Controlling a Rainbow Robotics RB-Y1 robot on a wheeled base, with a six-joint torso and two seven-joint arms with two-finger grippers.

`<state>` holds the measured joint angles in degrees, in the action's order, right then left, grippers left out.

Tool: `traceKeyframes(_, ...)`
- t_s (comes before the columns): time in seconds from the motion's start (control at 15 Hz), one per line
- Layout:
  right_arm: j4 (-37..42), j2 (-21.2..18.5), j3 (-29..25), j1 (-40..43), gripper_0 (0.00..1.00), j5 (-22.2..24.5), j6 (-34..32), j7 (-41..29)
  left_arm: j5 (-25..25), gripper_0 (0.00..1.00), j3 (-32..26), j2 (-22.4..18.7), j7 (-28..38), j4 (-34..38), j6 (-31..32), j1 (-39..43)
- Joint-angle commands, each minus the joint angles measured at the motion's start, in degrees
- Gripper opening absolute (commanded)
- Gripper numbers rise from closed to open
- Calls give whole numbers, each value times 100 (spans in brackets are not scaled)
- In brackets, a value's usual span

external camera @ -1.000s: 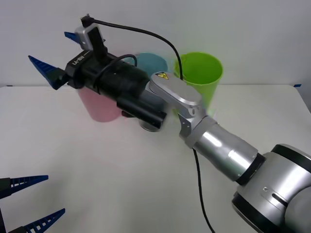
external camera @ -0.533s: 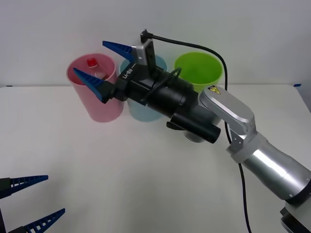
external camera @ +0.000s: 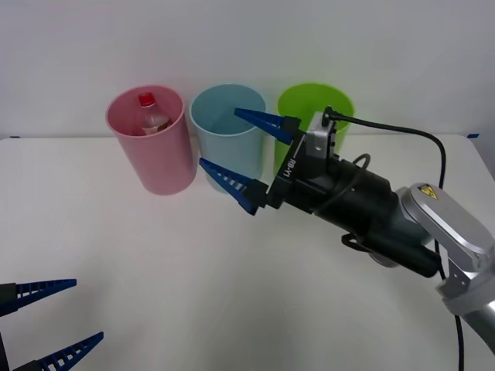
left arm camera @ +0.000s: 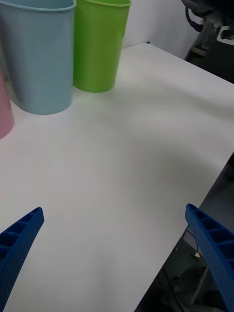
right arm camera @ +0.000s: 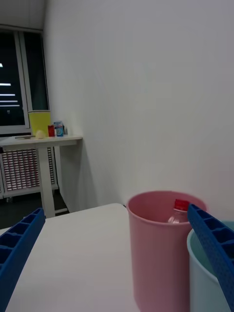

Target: Put cans in the blue bin and PET bottles in the pink bin and trash in the green bin.

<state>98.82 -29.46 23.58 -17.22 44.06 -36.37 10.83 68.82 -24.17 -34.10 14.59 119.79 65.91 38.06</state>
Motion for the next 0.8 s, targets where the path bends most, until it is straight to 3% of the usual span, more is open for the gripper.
traceKeyframes(0.07,568,-60,-626,878,100,990,-371,-503,0,100,0,0,0,0,1,0)
traceKeyframes(0.47,621,-104,-1505,1872,100,1781,-1514,-652,0,100,0,0,0,0,1,0)
traceKeyframes(0.67,594,-429,-1655,2162,100,2177,-1716,-696,0,100,0,0,0,0,1,0)
traceKeyframes(0.8,401,-552,-1716,2223,100,2177,-2032,-670,0,100,0,0,0,0,1,0)
